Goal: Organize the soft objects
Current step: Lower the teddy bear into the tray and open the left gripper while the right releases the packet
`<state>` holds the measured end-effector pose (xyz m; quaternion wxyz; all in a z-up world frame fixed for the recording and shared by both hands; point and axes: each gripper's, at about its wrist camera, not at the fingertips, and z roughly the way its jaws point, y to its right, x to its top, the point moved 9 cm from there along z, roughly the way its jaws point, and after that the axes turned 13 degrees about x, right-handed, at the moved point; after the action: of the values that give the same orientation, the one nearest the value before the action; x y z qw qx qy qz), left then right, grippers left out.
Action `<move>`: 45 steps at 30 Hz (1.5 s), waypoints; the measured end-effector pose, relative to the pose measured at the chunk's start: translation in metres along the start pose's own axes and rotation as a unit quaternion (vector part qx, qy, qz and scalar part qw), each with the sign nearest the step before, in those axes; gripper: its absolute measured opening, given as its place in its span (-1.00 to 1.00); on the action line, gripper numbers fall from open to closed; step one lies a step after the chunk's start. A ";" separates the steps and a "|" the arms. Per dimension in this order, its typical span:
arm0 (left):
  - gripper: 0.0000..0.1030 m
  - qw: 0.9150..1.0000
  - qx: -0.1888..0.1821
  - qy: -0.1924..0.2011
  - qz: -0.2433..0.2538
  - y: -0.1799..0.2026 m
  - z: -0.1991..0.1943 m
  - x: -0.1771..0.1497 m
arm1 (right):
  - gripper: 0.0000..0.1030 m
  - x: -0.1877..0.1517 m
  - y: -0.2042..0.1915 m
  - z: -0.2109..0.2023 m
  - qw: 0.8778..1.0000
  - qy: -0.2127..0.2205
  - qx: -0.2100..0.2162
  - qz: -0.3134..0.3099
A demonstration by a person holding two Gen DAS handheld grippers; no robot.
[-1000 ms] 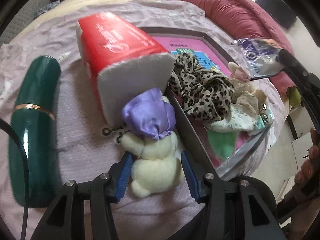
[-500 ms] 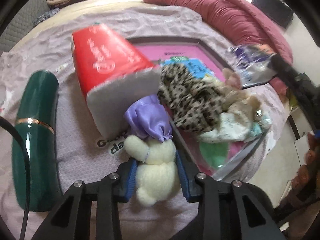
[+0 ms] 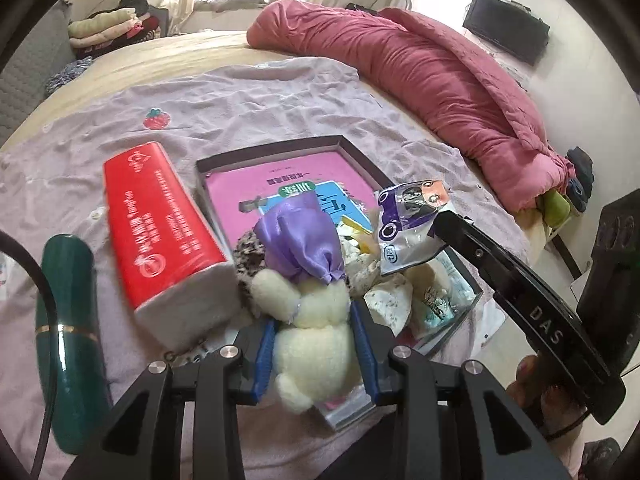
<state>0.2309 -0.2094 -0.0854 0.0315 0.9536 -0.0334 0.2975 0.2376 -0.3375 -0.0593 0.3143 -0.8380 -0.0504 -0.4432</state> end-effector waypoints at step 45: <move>0.20 1.000 -0.018 -0.012 0.011 0.019 0.029 0.012 | 0.14 0.004 0.021 -0.031 0.997 0.036 -0.056 0.050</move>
<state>0.2552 -0.2311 -0.1017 0.0449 0.9559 -0.0496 0.2858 0.2260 -0.3727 -0.0536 0.2906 -0.8394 0.0279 -0.4585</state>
